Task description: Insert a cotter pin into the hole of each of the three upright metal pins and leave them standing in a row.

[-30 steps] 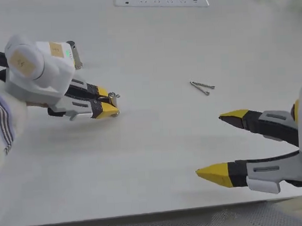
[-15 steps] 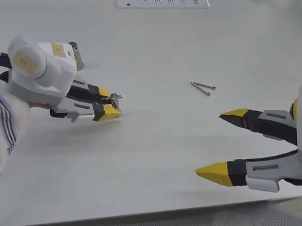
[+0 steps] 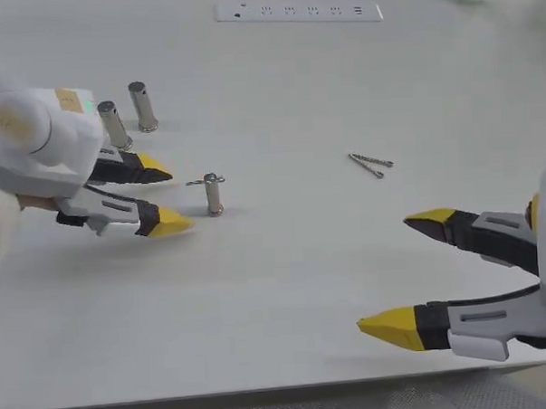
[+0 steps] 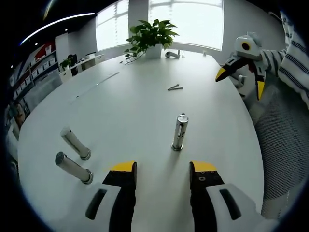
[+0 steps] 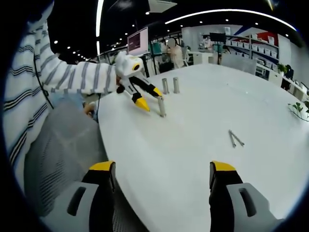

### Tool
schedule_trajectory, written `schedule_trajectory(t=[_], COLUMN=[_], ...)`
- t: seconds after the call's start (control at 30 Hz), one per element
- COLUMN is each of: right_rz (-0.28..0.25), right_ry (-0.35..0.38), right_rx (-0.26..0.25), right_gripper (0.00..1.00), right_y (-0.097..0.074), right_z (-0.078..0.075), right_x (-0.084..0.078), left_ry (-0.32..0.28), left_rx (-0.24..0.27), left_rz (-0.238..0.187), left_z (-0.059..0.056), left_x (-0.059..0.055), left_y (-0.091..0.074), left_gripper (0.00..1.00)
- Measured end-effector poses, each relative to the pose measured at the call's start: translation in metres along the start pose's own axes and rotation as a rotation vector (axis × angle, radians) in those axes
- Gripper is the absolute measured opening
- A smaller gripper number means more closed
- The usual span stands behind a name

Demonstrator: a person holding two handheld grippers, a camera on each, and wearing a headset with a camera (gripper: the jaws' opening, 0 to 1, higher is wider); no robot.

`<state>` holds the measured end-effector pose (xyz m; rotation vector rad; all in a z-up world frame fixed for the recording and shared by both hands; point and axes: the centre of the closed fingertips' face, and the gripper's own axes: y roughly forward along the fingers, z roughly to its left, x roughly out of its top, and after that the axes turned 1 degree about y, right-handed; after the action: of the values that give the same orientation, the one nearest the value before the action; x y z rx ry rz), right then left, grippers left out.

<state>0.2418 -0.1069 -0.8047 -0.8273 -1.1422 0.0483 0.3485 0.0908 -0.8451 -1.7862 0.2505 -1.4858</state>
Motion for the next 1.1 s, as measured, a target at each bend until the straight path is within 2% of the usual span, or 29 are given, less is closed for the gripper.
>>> schedule_trajectory(t=[0.1, 0.17, 0.3, 0.37, 0.43, 0.5, 0.63, 0.7, 0.8, 0.87, 1.1], right_rz=[0.001, 0.004, 0.006, 0.007, 0.003, 0.000, -0.003, -0.003, -0.004, -0.003, 0.004], right_ry=[0.013, 0.017, 0.029, 0.034, 0.034, 0.031, 0.031, 0.030, 0.030, 0.029, 0.035], right_rx=[-0.004, -0.004, 0.008, 0.007, 0.005, 0.007, 0.005, 0.006, 0.007, 0.007, 0.003], right_gripper=[0.85, 0.87, 0.88, 0.88, 0.88, 0.88, 0.88, 0.88, 0.88, 0.88, 0.88], right_y=[0.001, 0.001, 0.001, 0.001, 0.000, 0.000, 0.000, 0.000, 0.000, 0.000, -0.001], right_z=[0.001, 0.001, 0.004, 0.004, 0.004, 0.004, 0.004, 0.004, 0.004, 0.004, 0.004], right_x=[-0.003, -0.004, -0.006, -0.006, -0.006, -0.005, -0.002, -0.001, 0.000, 0.000, -0.001], left_ry=[-0.054, -0.069, -0.186, -0.234, -0.246, -0.227, -0.251, -0.258, -0.282, -0.288, -0.279], left_rx=[0.082, 0.108, 0.190, 0.231, 0.242, 0.253, 0.252, 0.263, 0.288, 0.328, 0.370], left_rz=[-0.010, -0.027, -0.117, -0.144, -0.149, -0.134, -0.126, -0.117, -0.125, -0.128, -0.156], left_z=[0.018, 0.025, 0.047, 0.058, 0.062, 0.063, 0.066, 0.069, 0.077, 0.086, 0.103], left_x=[-0.005, -0.006, -0.001, -0.002, -0.003, -0.005, -0.010, -0.013, -0.015, -0.016, -0.006], left_y=[-0.008, -0.013, -0.019, -0.021, -0.022, -0.021, -0.019, -0.019, -0.023, -0.026, -0.028], left_gripper=[0.49, 0.53, 0.56, 0.56, 0.55, 0.53, 0.52, 0.52, 0.51, 0.51, 0.49])
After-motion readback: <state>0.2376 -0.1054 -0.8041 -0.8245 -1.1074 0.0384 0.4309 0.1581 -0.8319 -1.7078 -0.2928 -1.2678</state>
